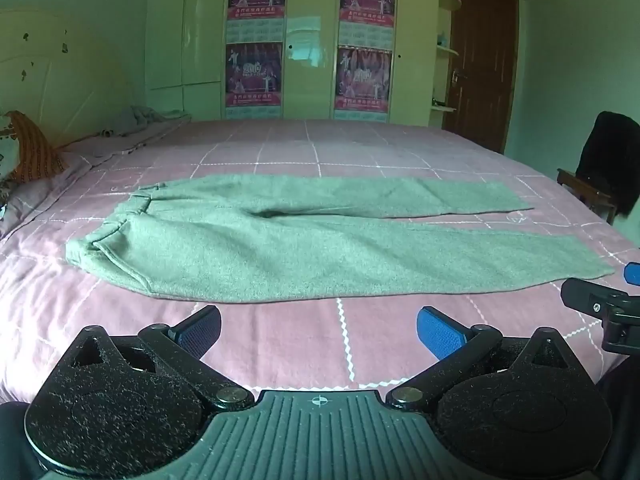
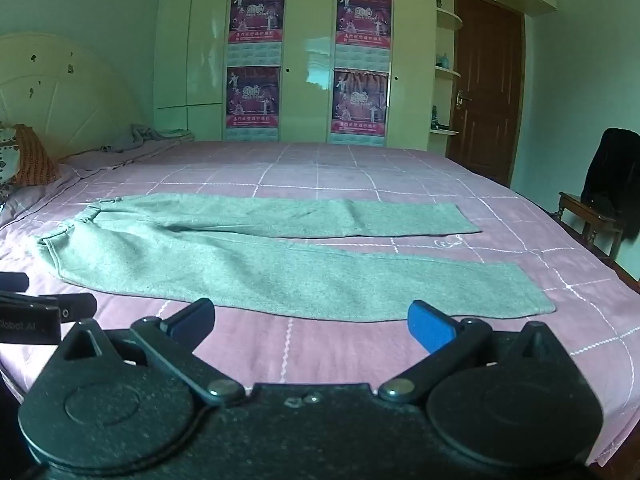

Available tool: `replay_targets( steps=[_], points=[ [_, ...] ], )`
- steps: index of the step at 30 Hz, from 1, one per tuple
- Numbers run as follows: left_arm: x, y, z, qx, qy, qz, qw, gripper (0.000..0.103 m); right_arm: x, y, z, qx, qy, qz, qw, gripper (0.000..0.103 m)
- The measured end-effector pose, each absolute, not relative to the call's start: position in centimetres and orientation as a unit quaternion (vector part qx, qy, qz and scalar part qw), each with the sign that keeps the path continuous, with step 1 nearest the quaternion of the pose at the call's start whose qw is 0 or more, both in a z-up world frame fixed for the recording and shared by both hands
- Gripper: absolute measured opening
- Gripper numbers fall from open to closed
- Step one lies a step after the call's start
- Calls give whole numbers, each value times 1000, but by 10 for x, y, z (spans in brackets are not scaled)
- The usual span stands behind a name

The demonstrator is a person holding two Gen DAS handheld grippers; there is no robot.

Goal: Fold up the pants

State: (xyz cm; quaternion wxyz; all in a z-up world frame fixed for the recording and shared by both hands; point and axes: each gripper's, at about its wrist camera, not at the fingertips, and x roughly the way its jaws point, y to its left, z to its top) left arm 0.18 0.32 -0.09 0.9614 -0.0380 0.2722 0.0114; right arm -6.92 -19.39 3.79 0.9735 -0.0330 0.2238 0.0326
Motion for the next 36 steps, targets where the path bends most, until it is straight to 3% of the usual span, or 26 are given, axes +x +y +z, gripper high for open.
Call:
replay_targets(
  steps=[11, 36],
  points=[
    [-3, -10, 5, -5, 262, 18, 965, 103, -71, -221, 36, 28, 239, 27, 970, 103],
    [-1, -4, 2, -9, 267, 9, 964, 103, -70, -211, 36, 16, 238, 22, 971, 103]
  ],
)
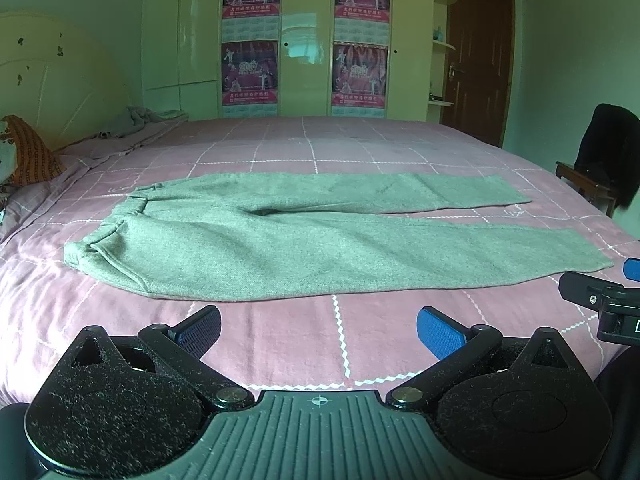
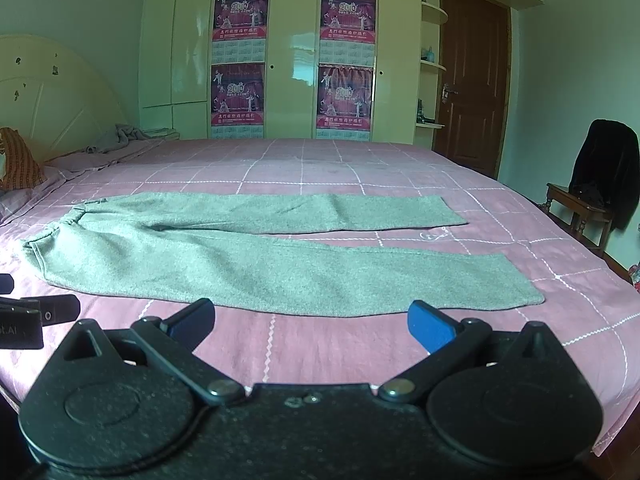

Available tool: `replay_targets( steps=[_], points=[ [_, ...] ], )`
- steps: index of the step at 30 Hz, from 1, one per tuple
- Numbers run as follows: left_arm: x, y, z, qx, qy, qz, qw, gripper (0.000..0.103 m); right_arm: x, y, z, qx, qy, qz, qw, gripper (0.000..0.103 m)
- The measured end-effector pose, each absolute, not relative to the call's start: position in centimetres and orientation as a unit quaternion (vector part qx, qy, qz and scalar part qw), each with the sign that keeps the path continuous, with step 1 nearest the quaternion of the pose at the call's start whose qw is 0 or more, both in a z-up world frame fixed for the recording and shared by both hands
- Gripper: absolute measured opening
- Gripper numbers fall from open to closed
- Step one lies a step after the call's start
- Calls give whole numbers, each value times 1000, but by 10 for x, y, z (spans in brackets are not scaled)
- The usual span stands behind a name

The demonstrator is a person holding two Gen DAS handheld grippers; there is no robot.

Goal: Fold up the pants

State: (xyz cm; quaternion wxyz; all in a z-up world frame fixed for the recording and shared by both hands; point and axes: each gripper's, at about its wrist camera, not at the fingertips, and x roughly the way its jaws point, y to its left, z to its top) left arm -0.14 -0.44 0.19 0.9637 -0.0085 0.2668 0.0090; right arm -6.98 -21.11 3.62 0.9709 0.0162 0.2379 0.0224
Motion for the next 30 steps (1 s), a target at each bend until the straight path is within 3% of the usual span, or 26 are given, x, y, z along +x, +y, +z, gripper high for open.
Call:
replay_targets(
  steps=[30],
  points=[
    [-1, -7, 1, -4, 274, 9, 962, 103, -69, -213, 36, 17, 241, 22, 970, 103]
  ],
)
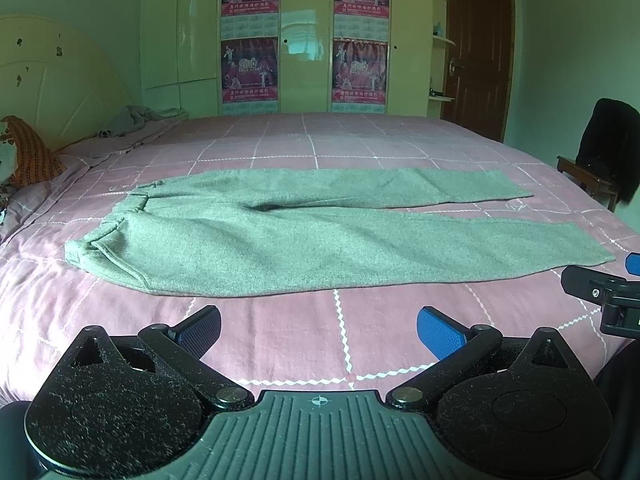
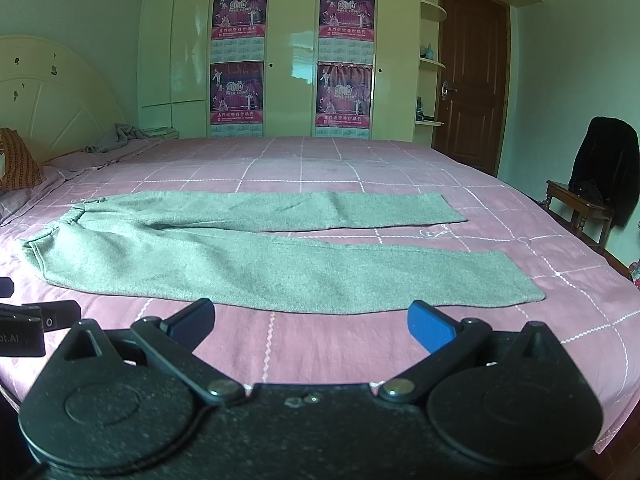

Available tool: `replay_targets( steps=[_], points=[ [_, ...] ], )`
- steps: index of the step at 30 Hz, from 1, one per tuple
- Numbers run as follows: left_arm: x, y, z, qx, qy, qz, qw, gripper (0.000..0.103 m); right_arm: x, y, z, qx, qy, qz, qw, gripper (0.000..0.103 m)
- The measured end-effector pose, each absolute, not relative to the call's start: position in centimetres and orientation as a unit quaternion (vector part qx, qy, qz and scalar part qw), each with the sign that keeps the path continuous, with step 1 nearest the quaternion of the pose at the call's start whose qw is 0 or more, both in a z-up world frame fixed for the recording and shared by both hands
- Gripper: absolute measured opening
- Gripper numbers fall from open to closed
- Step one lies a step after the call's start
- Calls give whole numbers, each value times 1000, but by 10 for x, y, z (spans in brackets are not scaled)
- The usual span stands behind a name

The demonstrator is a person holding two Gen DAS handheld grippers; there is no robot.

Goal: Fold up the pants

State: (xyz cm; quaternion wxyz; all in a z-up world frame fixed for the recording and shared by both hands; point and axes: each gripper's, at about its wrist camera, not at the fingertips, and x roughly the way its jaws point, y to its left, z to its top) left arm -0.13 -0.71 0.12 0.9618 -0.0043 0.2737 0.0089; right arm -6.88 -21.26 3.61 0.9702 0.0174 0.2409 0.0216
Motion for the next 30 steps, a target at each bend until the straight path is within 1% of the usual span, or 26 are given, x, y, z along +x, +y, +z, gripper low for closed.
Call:
replay_targets(
  steps=[24, 30],
  points=[
    [0, -8, -1, -2, 274, 11, 962, 103, -68, -213, 35, 17, 242, 22, 970, 103],
    [2, -4, -3, -12, 285, 11, 958, 103, -69, -213, 35, 17, 242, 23, 970, 103]
  ],
)
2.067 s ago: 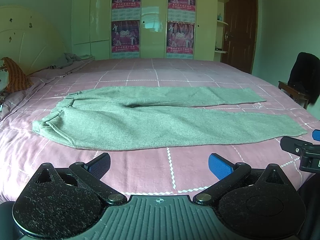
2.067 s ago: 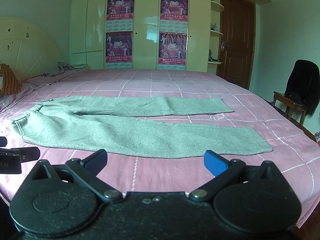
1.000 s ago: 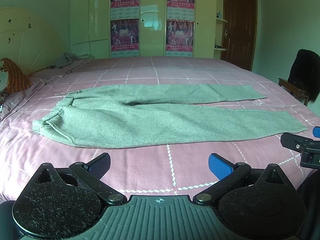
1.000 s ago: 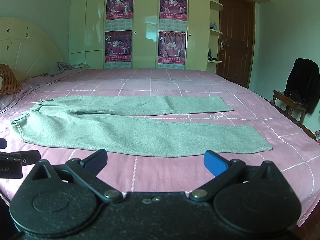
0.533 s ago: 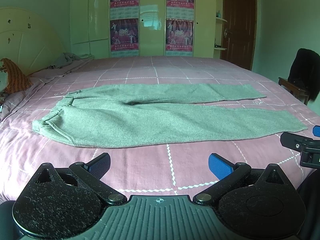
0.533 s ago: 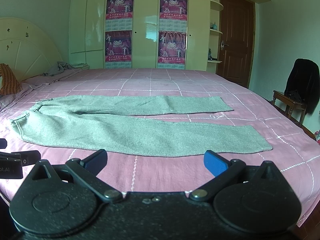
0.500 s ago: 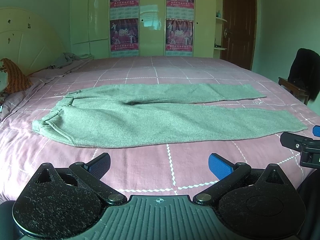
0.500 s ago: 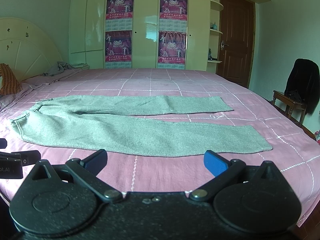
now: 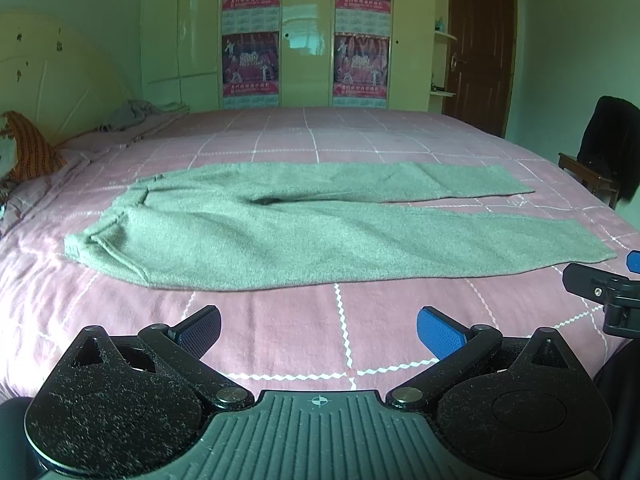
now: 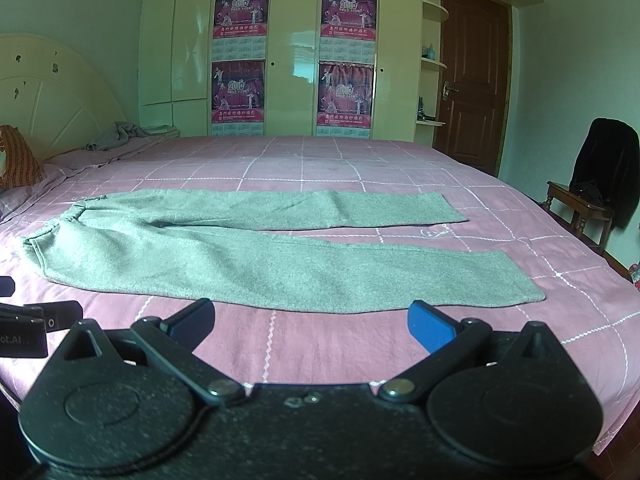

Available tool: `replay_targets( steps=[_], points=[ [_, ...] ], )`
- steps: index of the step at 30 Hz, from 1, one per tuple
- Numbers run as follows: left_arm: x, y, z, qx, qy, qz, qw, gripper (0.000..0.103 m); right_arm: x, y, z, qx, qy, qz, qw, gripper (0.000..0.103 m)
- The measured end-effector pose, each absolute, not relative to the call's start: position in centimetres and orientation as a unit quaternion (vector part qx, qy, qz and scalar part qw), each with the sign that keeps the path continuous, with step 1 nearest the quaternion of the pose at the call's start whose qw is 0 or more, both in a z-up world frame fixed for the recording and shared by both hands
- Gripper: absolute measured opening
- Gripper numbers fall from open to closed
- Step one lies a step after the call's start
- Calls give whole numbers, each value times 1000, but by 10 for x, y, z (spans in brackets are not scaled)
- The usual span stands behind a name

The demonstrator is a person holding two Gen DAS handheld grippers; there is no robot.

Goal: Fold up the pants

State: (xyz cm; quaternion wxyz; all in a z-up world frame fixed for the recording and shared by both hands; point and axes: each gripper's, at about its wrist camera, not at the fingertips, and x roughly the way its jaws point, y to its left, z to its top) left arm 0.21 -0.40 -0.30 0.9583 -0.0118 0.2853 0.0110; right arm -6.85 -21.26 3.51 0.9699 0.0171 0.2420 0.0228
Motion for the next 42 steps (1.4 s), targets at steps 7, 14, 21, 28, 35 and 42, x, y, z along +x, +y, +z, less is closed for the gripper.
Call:
replay_targets(
  steps=[7, 14, 21, 28, 35, 42],
  points=[
    [15, 10, -4, -31, 300, 31, 953, 103, -68, -215, 37, 30, 237, 36, 970, 103],
    [68, 35, 11, -45, 286, 35, 956, 103, -34, -219, 49, 30, 228, 81, 970, 103],
    [169, 108, 29, -57, 281, 32, 958, 103, 56, -203, 79, -11, 214, 147, 966, 103],
    [284, 214, 20, -50, 320, 104, 940, 64, 173, -180, 85, -33, 243, 212, 946, 71],
    [367, 301, -9, -92, 370, 118, 917, 65, 257, -156, 71, -38, 276, 258, 925, 62],
    [417, 348, -49, -77, 429, 117, 892, 64, 314, -139, 44, -44, 296, 274, 914, 62]
  ],
)
